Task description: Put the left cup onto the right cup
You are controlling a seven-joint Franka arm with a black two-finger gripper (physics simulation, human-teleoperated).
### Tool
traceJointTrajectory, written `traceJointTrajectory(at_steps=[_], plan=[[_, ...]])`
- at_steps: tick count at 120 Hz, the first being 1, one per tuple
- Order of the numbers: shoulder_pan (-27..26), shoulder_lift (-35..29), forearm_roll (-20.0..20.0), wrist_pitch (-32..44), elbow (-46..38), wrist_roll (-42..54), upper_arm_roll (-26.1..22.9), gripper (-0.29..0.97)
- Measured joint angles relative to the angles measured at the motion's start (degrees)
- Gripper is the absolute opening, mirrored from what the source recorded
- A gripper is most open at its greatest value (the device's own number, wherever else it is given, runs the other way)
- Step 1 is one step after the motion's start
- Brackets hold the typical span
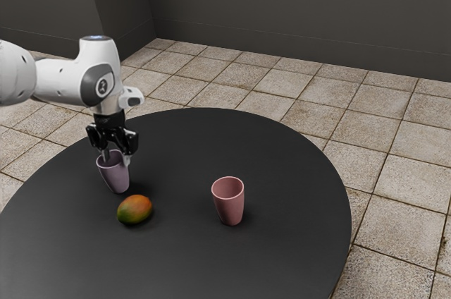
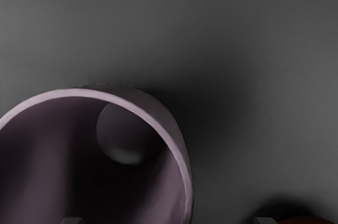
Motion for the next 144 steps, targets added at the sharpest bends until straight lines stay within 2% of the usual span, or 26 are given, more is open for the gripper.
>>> traceJointTrajectory(at_steps=[37,106,144], plan=[[0.09,2.21,-0.56,1.01,0.84,1.13,0.0,0.35],[0.02,3.72,-0.73,1.39,2.0,2.22,0.0,0.0],[-0.01,3.72,-0.62,1.68,2.09,2.19,0.06,-0.09]])
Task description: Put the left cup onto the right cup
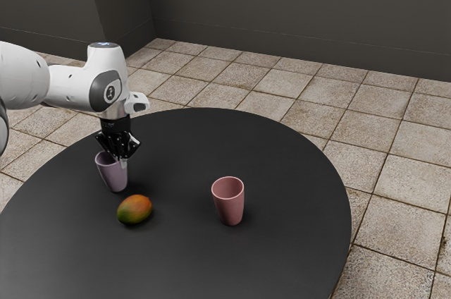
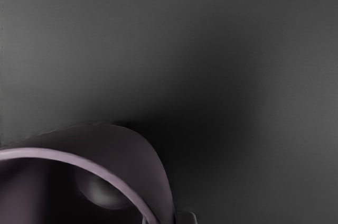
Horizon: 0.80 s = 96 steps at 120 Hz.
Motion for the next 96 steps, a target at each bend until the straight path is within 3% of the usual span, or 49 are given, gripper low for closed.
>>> traceJointTrajectory(at_steps=[27,65,96], plan=[[-0.92,-1.63,0.59,-0.73,0.41,-0.09,0.72,-0.1],[-6.12,-6.08,1.08,-6.13,2.97,0.05,-0.1,-0.1],[-9.41,-10.73,1.79,-10.0,2.98,0.09,-5.02,-0.11]])
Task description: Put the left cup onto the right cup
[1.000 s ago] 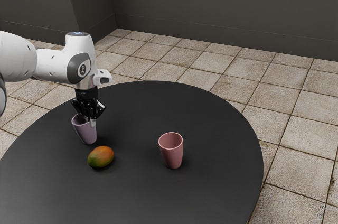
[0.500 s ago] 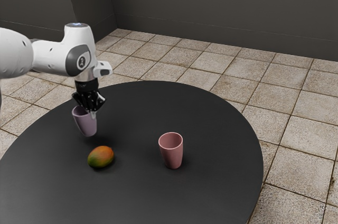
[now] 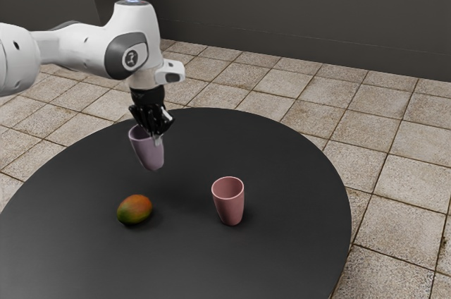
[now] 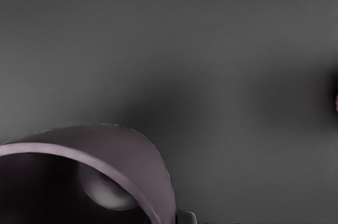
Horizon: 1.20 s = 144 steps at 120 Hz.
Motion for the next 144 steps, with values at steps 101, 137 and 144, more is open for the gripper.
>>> traceJointTrajectory(at_steps=[101,137,144], plan=[[-4.56,0.0,4.28,-2.56,5.08,-4.32,-14.5,-0.11],[-5.62,2.18,4.68,-2.58,6.27,-6.22,-14.41,-0.11],[-5.67,2.42,4.69,-2.51,6.27,-6.54,-14.39,-0.11]])
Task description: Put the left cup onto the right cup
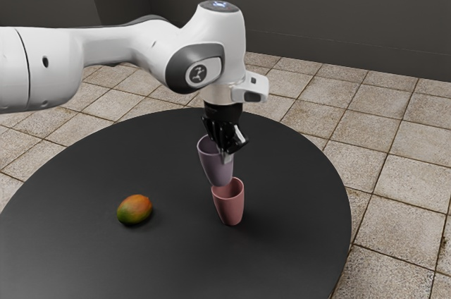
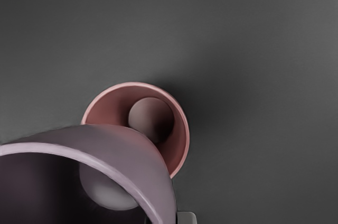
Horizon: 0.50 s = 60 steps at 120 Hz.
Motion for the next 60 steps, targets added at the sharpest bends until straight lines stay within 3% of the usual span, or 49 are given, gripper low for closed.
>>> traceJointTrajectory(at_steps=[60], plan=[[-0.89,4.32,-0.02,0.63,2.48,-1.74,0.69,-0.11]])
